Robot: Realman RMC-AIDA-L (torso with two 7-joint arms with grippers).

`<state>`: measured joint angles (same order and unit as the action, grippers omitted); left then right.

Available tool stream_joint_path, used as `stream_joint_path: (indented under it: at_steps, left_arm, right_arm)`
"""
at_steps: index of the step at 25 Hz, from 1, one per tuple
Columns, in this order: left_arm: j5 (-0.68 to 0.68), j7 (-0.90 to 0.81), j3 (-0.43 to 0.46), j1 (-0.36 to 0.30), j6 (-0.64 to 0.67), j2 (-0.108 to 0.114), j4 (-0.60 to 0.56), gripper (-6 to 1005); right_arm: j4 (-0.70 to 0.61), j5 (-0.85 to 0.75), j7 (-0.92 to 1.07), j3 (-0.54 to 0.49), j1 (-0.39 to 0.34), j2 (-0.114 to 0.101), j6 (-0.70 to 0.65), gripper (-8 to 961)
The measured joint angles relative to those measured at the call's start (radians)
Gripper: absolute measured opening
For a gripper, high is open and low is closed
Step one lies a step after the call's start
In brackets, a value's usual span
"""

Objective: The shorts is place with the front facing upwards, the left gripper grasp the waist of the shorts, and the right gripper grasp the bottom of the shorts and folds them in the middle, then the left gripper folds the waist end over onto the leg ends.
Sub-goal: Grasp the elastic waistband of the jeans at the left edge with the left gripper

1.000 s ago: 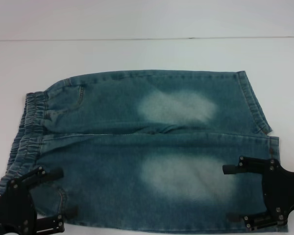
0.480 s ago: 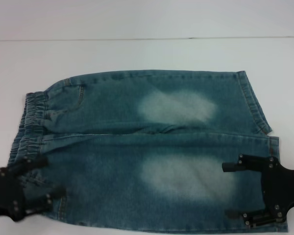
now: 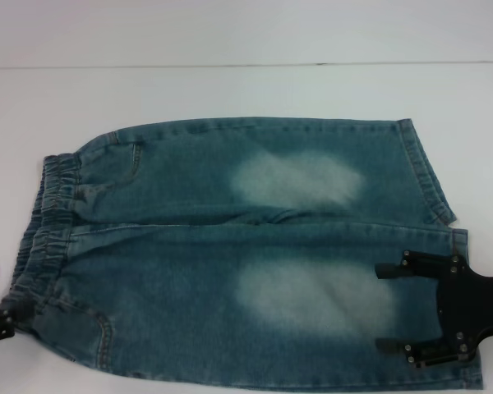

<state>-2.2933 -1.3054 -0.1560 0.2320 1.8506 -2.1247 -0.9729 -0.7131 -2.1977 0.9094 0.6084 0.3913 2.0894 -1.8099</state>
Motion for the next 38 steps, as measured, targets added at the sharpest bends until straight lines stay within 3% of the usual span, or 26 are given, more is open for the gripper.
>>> stream_joint_path:
  at_steps: [11,19,38]
  left_arm:
    - [-0.09,-0.002,-0.042,0.008,-0.114,-0.036,-0.025,904]
    - [-0.092,0.006,-0.063,0.002,-0.185,-0.038,0.01,903]
    - [-0.115,-0.015,-0.079,0.004,-0.178,-0.038,0.018,903]
  right_arm:
    - [-0.001,0.002,0.01,0.001,0.003,0.001,0.002,939]
    - [0.0,0.005,0.011,-0.003,0.003,0.003,0.0,938]
    - [0.001,0.009,0.011,-0.006,0.008,0.004,0.003,938]
